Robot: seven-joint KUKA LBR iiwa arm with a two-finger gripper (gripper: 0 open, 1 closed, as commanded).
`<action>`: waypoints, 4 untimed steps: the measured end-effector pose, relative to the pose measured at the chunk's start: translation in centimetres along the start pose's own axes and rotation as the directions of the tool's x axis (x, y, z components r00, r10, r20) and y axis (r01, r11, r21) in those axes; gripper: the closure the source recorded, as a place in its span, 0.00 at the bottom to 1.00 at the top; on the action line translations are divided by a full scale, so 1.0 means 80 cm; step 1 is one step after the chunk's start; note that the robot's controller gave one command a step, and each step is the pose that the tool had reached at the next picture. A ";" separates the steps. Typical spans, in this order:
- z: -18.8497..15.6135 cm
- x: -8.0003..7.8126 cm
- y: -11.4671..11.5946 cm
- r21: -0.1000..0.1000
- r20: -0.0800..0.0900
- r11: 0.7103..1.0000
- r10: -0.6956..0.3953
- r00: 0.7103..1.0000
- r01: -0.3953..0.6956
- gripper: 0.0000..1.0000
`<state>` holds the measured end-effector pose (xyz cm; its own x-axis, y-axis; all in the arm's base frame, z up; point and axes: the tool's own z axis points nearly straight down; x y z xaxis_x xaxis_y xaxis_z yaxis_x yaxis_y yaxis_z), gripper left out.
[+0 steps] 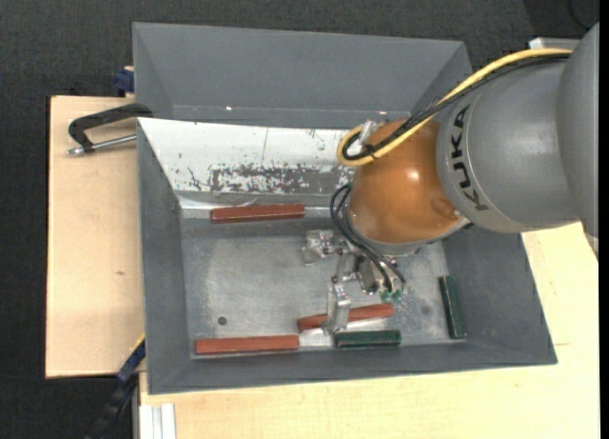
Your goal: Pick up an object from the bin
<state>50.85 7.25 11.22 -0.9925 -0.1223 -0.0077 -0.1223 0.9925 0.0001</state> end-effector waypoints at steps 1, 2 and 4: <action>0.034 0.013 -0.001 -0.002 -0.009 0.989 -0.145 0.989 0.145 0.00; 0.049 0.018 0.003 -0.002 -0.009 0.995 -0.102 0.995 0.102 1.00; -0.143 -0.011 -0.021 -0.001 -0.001 0.998 -0.059 0.998 0.059 1.00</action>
Offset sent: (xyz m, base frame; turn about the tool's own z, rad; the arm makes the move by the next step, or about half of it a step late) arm -0.0148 -0.0002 -0.0394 -0.1028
